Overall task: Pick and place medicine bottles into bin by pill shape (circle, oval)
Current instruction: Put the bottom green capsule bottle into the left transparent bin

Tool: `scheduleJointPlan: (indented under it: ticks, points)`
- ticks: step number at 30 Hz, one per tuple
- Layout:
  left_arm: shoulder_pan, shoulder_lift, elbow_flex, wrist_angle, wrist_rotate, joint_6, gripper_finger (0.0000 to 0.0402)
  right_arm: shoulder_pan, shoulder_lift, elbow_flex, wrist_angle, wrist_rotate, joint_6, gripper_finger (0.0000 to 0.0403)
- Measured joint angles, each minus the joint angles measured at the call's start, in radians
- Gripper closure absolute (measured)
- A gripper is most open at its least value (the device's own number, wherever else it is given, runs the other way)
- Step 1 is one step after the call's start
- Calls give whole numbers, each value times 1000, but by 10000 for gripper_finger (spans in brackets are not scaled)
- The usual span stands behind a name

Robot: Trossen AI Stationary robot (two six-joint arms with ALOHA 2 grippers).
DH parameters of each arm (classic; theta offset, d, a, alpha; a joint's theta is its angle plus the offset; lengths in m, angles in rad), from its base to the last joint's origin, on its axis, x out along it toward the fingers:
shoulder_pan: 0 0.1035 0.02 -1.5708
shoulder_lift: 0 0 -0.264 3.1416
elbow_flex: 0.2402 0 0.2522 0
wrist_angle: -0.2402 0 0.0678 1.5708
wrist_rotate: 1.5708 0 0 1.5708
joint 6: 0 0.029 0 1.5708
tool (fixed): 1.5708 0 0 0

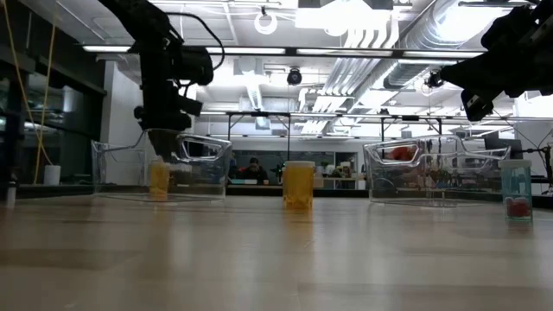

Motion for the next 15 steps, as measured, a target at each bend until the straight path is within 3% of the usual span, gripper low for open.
scheduleJointPlan:
  ticks: [6,12,15]
  points:
    - [14,-146,31,4,15,4,106,0,0,0,0,0,0,402]
    - [-7,-398,-8,212,313,-182,106,0,0,0,0,0,0,402]
    - [-71,-553,-94,393,372,-278,106,0,0,0,0,0,0,402]
